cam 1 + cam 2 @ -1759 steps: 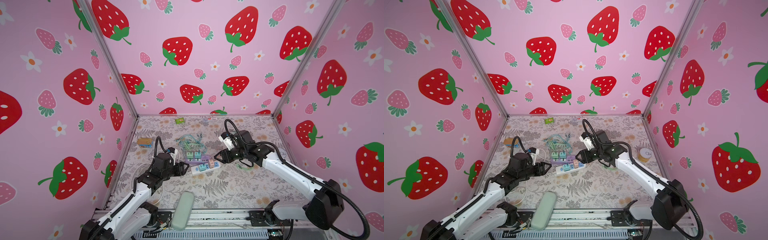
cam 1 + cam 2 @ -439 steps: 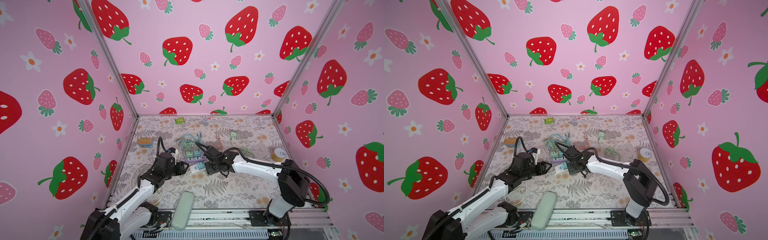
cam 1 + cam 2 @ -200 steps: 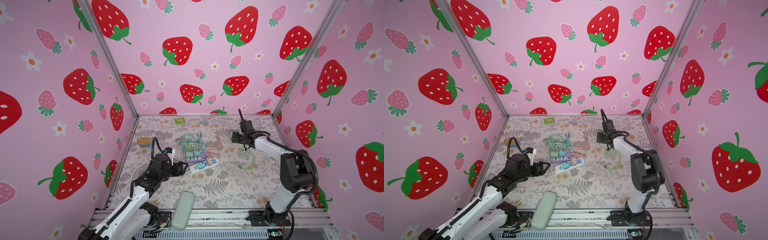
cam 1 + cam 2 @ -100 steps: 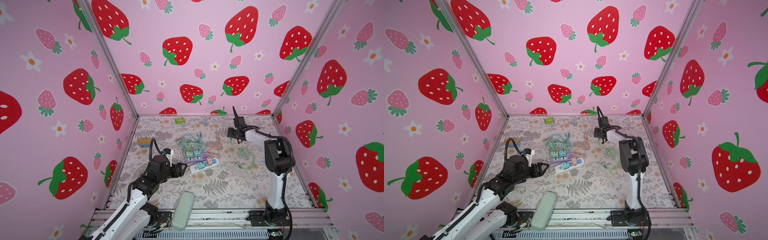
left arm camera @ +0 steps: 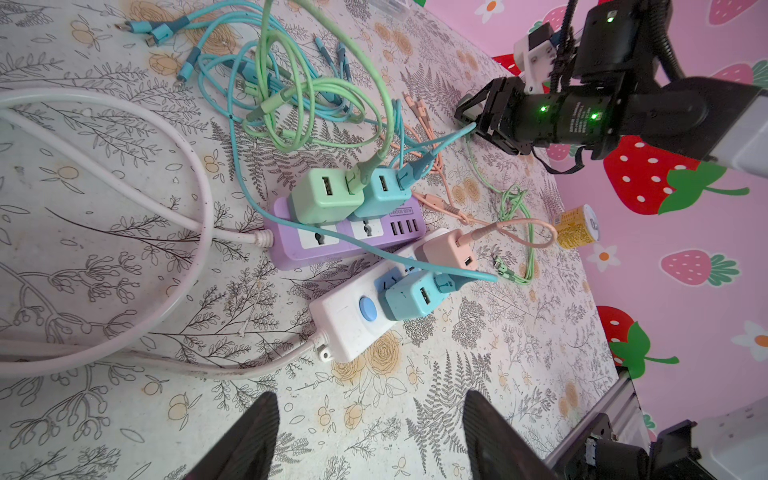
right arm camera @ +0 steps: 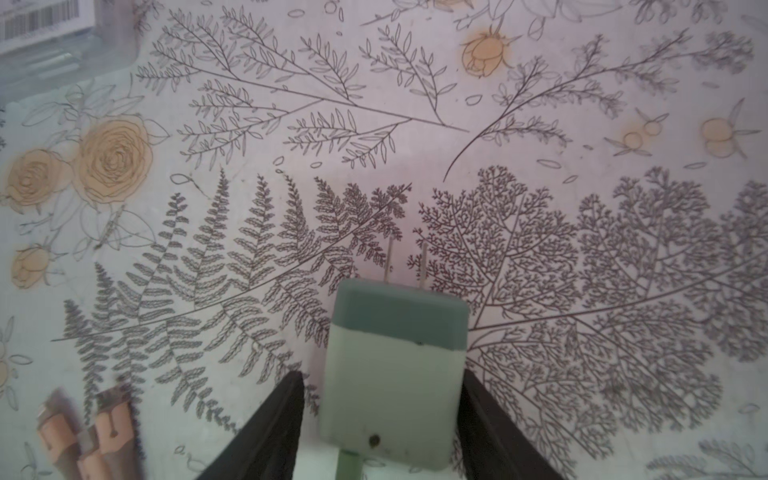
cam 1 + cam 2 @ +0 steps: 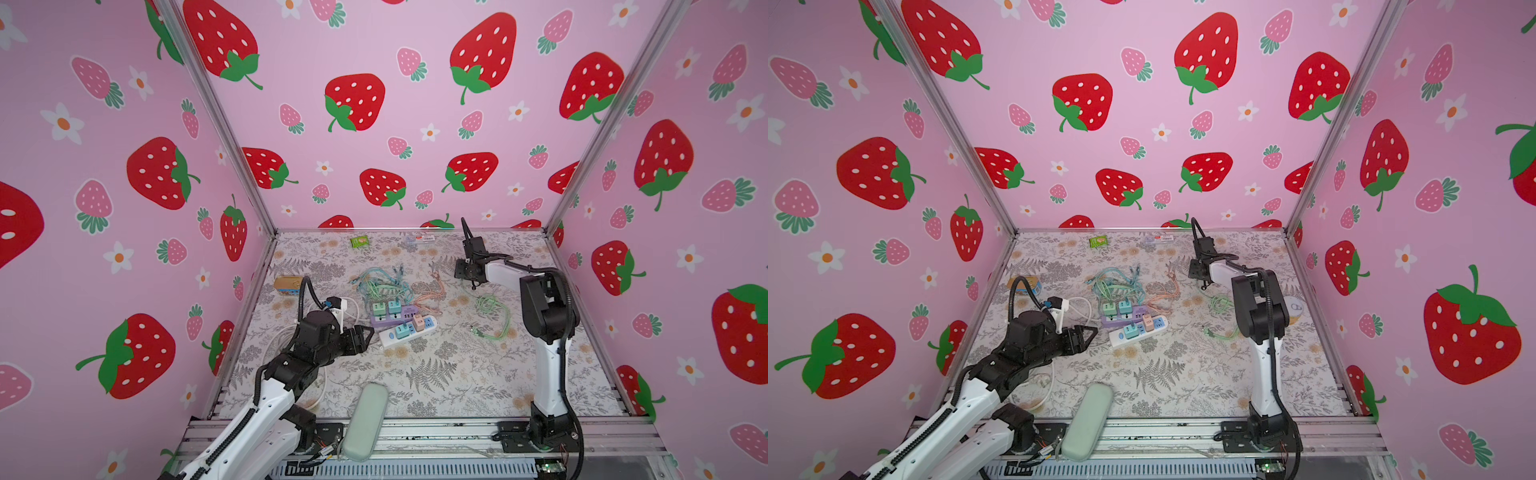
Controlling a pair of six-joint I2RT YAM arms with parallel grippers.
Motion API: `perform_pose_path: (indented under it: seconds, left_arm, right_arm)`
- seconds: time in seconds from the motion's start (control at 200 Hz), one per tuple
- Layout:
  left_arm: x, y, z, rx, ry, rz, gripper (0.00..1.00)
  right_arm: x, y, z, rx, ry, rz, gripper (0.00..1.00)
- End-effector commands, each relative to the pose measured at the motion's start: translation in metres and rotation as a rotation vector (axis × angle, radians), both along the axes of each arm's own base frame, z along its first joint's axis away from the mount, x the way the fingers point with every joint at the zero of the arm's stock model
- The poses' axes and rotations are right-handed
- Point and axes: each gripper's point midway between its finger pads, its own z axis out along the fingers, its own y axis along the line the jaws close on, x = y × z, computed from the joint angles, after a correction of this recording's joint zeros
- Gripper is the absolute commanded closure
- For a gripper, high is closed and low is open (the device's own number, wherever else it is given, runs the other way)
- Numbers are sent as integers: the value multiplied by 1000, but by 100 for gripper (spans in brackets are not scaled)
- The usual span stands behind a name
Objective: Insert the plug
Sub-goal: 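Close the right gripper on the pale green charger and lift it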
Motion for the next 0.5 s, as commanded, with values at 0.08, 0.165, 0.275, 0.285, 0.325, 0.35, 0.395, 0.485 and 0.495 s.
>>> perform_pose_path:
  seconds: [0.08,0.165,0.275,0.285,0.325,0.35,0.395,0.485,0.495]
  left_arm:
    - [1,3,2,1,-5,14,27]
    - [1,2,1,0,-3,14,27]
    - [1,2,0,0,0,14,27]
    - [1,2,0,0,-1,15,27]
    - [1,2,0,1,1,15,27]
    - [1,2,-1,1,1,15,27]
    - [1,3,-1,1,1,17,27]
    - [2,2,0,-3,1,17,27]
    - [1,2,0,-4,2,17,27]
  right_arm:
    - [9,-3,-2,-16,-17,-24,42]
    - [10,-4,-4,-21,-16,-19,47]
    - [10,-5,-8,-22,-9,-19,51]
    - [10,-5,-8,-23,-8,-19,51]
    - [10,-6,-9,-24,-8,-18,54]
    - [10,-6,-9,-24,-8,-14,55]
    - [10,-5,-7,-24,-13,-4,58]
    - [10,-2,0,-16,-32,23,64]
    - [10,-1,1,-16,-32,27,64]
